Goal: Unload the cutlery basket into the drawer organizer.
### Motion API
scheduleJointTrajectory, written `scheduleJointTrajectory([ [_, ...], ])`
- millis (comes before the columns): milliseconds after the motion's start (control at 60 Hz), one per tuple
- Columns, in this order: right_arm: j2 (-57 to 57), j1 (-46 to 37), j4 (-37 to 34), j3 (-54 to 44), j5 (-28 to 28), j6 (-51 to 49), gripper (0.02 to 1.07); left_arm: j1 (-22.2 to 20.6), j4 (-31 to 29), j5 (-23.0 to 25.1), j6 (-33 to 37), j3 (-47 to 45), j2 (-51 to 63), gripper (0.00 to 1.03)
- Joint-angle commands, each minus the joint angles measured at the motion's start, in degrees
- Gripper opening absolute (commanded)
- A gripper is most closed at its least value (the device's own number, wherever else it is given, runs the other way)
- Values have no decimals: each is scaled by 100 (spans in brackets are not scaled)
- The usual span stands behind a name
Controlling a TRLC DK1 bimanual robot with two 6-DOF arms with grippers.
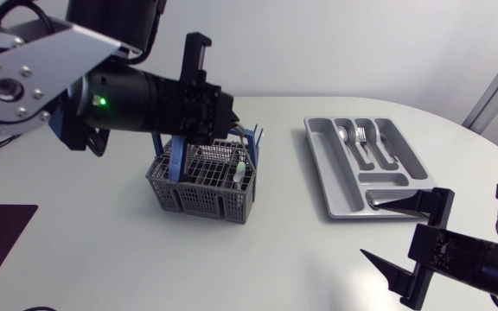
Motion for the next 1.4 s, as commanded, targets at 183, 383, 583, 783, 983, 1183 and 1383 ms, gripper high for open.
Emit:
scheduleJointTrajectory([
  [183, -303, 586, 585, 177, 319, 1758, 102, -598, -459, -415, -2573, 855, 397, 3],
  [383, -320, 1334, 1130, 265, 1075, 2680, 99, -668, -1127, -406, -4551, 1892, 1514, 3],
  [583, -268, 2028, 1570, 300, 1831, 3085, 91, -562, -1531, 16, -6185, 2586, 2357, 3],
  [783, 102, 2467, 2079, 318, 2288, 3296, 75, -677, -1523, 271, -7108, 2762, 2639, 3],
  [983, 620, 2555, 2765, 326, 2428, 3366, 55, -791, -1514, 455, -7495, 2841, 2779, 3],
  [1183, 1147, 2801, 3248, 397, 2683, 3322, 52, -853, -1549, 578, -7600, 2832, 2788, 3],
  [1383, 1569, 2854, 3503, 529, 2718, 3199, 43, -879, -1575, 596, -7592, 2806, 2788, 3],
])
